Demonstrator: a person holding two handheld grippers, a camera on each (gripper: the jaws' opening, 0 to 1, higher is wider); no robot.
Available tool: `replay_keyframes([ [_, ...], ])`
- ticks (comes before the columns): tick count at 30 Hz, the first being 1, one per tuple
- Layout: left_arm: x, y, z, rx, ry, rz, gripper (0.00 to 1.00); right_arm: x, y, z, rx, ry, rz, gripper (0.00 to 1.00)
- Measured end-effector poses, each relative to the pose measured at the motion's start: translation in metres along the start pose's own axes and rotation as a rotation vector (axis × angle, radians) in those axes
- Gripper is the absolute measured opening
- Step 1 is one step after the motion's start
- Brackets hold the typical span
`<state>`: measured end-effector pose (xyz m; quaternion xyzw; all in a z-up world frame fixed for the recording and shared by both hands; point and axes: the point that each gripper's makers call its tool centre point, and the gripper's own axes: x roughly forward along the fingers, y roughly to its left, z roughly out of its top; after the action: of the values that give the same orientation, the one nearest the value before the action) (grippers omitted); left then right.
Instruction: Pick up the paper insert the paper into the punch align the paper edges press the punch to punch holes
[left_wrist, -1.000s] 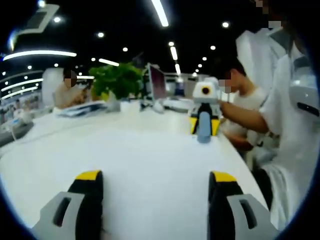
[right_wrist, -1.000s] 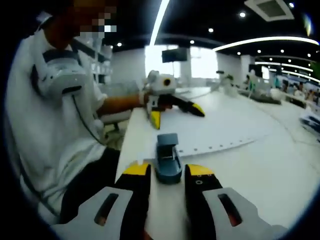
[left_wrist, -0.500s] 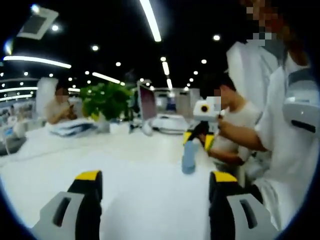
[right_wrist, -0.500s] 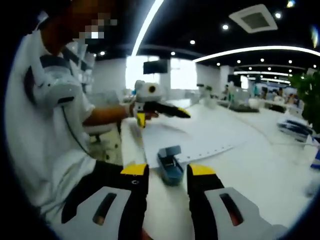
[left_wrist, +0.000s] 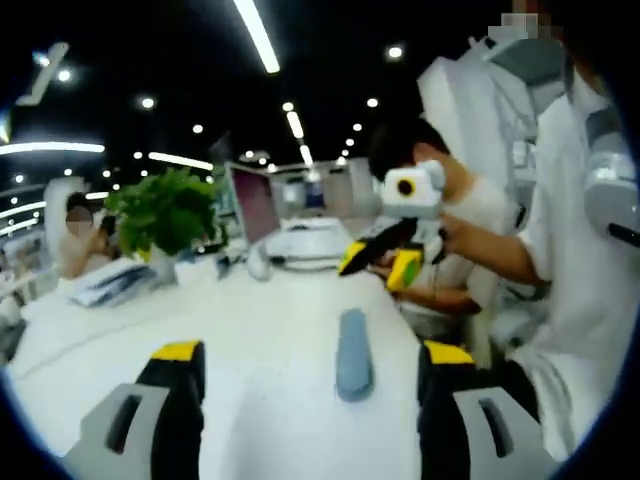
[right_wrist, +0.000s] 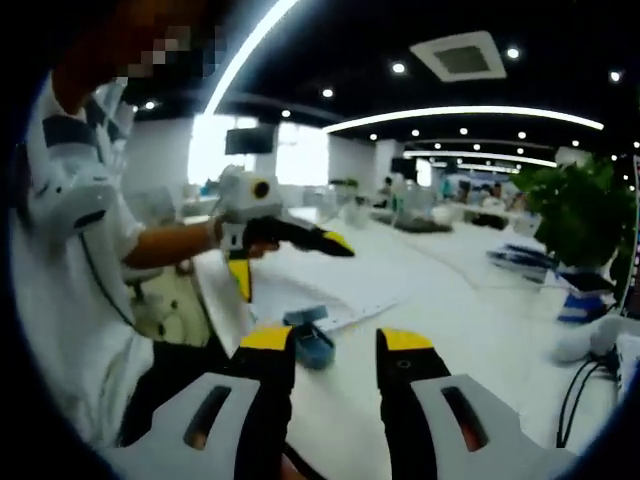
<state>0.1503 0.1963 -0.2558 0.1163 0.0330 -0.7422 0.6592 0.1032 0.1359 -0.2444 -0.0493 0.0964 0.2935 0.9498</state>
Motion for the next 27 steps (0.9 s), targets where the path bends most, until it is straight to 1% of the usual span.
replay_keyframes([
  [2, 0.014, -0.008, 0.001, 0.003, 0.009, -0.021, 0.85, -0.004, -0.005, 0.002, 0.036, -0.005, -0.043, 0.35],
  [3, 0.019, -0.011, 0.0, 0.011, 0.02, -0.027, 0.85, -0.006, -0.007, 0.001, 0.04, 0.005, -0.063, 0.35],
  [5, 0.028, -0.016, -0.002, 0.034, 0.034, -0.039, 0.84, -0.011, -0.011, 0.0, 0.052, 0.011, -0.092, 0.35],
  [7, 0.036, -0.019, -0.003, 0.038, 0.036, -0.048, 0.84, -0.016, -0.015, 0.0, 0.073, 0.007, -0.121, 0.35],
  [9, 0.042, -0.02, -0.003, 0.026, 0.032, -0.058, 0.83, -0.022, -0.019, 0.0, 0.095, -0.007, -0.153, 0.35],
  [11, 0.048, -0.02, -0.005, -0.011, 0.017, -0.07, 0.81, -0.024, -0.024, 0.001, 0.135, -0.029, -0.192, 0.34],
  [13, 0.051, -0.021, -0.007, -0.051, 0.004, -0.075, 0.78, -0.024, -0.025, 0.0, 0.179, -0.05, -0.205, 0.33],
  [15, 0.052, -0.021, -0.012, -0.074, -0.009, -0.079, 0.75, -0.023, -0.026, -0.004, 0.204, -0.049, -0.222, 0.33],
  [18, 0.053, -0.023, -0.022, -0.091, -0.006, -0.081, 0.67, -0.018, -0.026, -0.011, 0.187, -0.03, -0.257, 0.34],
  [19, 0.053, -0.023, -0.026, -0.084, 0.013, -0.079, 0.67, -0.016, -0.025, -0.014, 0.185, -0.024, -0.259, 0.34],
  [21, 0.052, -0.022, -0.024, -0.077, 0.009, -0.073, 0.68, -0.012, -0.023, -0.018, 0.179, -0.008, -0.259, 0.34],
  [22, 0.051, -0.022, -0.023, -0.097, -0.002, -0.08, 0.67, -0.01, -0.022, -0.02, 0.175, -0.001, -0.259, 0.34],
  [24, 0.051, -0.023, -0.023, -0.107, -0.001, -0.08, 0.65, -0.005, -0.021, -0.024, 0.164, 0.006, -0.27, 0.33],
  [27, 0.051, -0.02, -0.025, -0.101, 0.006, -0.064, 0.57, 0.0, -0.022, -0.026, 0.173, 0.001, -0.285, 0.32],
])
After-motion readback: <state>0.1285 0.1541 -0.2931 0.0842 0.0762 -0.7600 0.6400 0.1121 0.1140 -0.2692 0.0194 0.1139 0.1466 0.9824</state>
